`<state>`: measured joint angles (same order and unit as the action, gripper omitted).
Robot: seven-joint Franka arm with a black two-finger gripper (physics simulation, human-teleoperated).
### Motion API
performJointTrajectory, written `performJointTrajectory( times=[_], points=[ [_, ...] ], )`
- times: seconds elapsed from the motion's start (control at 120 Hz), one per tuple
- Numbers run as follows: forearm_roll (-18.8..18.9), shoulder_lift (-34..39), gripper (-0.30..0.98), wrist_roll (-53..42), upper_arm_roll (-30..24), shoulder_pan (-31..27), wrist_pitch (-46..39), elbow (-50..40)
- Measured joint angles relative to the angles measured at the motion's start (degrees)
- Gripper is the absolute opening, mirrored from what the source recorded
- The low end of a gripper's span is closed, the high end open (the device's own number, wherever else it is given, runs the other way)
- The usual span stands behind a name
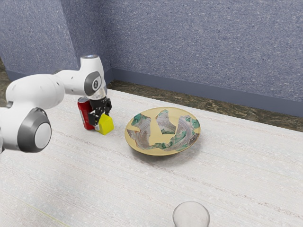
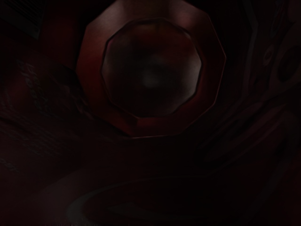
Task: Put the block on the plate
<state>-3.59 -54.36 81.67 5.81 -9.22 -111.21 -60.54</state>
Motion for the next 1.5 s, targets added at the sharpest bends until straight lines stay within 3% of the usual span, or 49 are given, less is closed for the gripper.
performJointTrajectory(
  times=[0.242,0.567,0.883,1.067,1.267,1.5],
  points=[
    [0.1,-0.2,0.46,0.0,-0.2,-0.1,-0.1,0.7],
    [0.0,0.8,0.33,0.3,-2.4,0.0,0.2,0.6],
    [0.0,12.5,0.29,0.5,-2.2,3.4,2.0,-2.4],
    [-0.1,17.3,0.28,0.6,-2.2,9.9,2.5,-5.8],
    [-0.8,16.7,0.28,0.7,-2.4,17.3,2.1,-5.5],
    [-1.8,9.2,0.27,0.7,-3.6,18.3,-4.6,-4.3]
  ],
)
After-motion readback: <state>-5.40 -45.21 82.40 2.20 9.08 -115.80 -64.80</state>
